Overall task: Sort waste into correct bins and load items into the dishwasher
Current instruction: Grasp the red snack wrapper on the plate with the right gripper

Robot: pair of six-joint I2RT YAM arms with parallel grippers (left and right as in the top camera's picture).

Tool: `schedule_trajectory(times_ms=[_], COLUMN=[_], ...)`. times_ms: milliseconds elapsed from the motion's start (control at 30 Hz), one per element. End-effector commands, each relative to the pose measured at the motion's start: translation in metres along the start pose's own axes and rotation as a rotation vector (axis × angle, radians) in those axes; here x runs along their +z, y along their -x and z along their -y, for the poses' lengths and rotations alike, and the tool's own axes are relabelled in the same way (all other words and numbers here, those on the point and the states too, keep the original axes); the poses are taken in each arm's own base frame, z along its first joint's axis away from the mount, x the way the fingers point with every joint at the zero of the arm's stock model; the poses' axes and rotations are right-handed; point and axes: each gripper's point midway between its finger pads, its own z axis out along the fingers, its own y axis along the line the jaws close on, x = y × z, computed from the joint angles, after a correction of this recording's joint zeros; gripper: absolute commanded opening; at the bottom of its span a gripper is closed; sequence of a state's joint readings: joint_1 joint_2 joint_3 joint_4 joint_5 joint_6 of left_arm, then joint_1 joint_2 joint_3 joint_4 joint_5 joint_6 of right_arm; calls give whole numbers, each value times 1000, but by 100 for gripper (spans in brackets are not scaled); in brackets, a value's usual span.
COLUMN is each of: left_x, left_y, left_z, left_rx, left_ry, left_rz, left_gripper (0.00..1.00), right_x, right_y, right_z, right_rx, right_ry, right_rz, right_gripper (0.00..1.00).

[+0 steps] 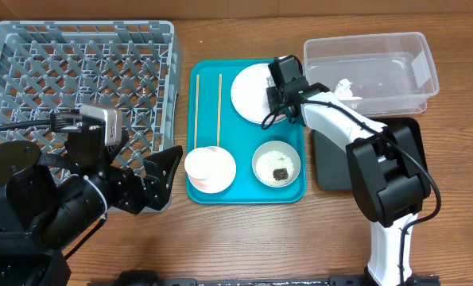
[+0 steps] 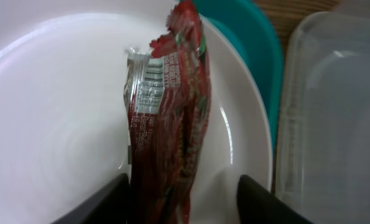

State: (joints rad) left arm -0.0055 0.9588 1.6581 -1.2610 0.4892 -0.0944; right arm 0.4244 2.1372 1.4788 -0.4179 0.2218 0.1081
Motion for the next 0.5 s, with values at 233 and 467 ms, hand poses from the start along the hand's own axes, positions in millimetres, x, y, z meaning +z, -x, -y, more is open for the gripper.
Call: schedule_trajectory(times_ms=[233,467], left_x=[0,0], left_y=[1,1], left_z=[-1,-1], left_rx=[19,19], left_ry=[6,6], left_rz=[3,3], left_gripper=[100,100], right_x=[2,1], right_y=[-11,-10], right_z=[-34,-33], right_rx=[-19,-19], right_ry=[147,146], right_rz=[-41,-42], right_gripper=[44,4])
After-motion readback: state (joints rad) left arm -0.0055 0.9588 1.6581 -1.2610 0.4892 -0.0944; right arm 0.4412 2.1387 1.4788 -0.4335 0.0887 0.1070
